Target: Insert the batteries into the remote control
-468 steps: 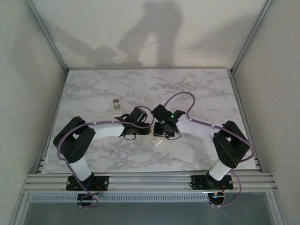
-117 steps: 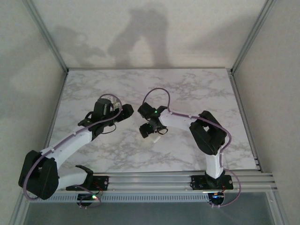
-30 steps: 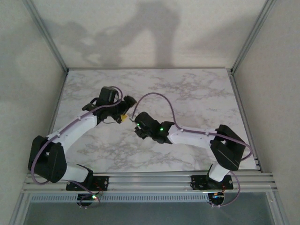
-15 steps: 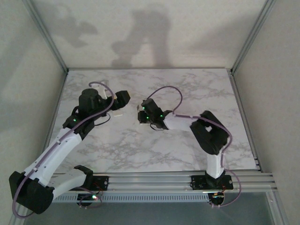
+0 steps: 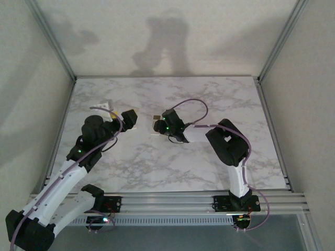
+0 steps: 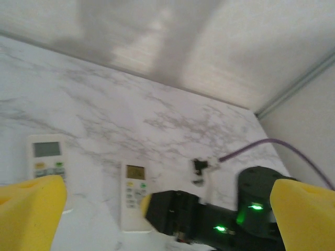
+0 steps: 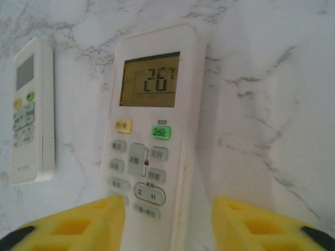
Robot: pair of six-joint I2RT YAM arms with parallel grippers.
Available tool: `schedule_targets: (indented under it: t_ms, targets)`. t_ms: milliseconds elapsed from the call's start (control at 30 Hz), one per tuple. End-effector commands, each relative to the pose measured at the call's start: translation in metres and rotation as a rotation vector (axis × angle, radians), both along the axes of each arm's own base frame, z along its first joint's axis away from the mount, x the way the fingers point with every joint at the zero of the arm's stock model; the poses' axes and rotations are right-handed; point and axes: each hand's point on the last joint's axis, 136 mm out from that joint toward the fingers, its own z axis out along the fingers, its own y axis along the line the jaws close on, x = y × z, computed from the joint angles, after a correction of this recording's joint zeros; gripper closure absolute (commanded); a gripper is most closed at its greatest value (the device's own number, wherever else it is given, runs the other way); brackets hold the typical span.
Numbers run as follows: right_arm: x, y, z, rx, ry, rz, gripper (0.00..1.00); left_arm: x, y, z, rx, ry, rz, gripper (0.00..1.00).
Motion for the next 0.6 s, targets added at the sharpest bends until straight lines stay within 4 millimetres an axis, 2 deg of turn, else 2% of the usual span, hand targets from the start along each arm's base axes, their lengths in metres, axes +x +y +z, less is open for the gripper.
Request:
schedule_targets:
  t_ms: [0, 100, 200, 267, 367, 400, 467, 567]
  targets:
    - [0.000, -0.044, -0.005, -0.099, 0.038, -0.058, 0.43, 0.001, 0.030, 0.000, 0.050, -0.092, 0.152, 0.00]
    - [0.003, -0.066, 0.029, -0.118, -0.019, -0.072, 0.34, -0.003, 0.053, -0.014, 0.085, -0.112, 0.268, 0.01]
    - [0.000, -0.100, 0.077, -0.148, -0.118, -0.089, 0.26, -0.010, 0.078, -0.023, 0.133, -0.131, 0.389, 0.00]
    - [-0.005, -0.139, 0.106, -0.225, -0.192, -0.136, 0.17, -0.016, 0.096, -0.033, 0.170, -0.141, 0.485, 0.00]
    - [-0.012, -0.217, 0.134, -0.420, -0.306, -0.257, 0.03, -0.026, 0.122, -0.058, 0.262, -0.136, 0.612, 0.00]
    - [-0.015, -0.242, 0.140, -0.501, -0.351, -0.297, 0.01, -0.029, 0.130, -0.064, 0.282, -0.147, 0.655, 0.01]
    - [-0.014, -0.279, 0.140, -0.634, -0.424, -0.339, 0.01, -0.032, 0.141, -0.079, 0.334, -0.143, 0.695, 0.01]
    - [-0.005, -0.318, 0.102, -0.710, -0.395, -0.378, 0.01, -0.028, 0.149, -0.085, 0.388, -0.173, 0.692, 0.00]
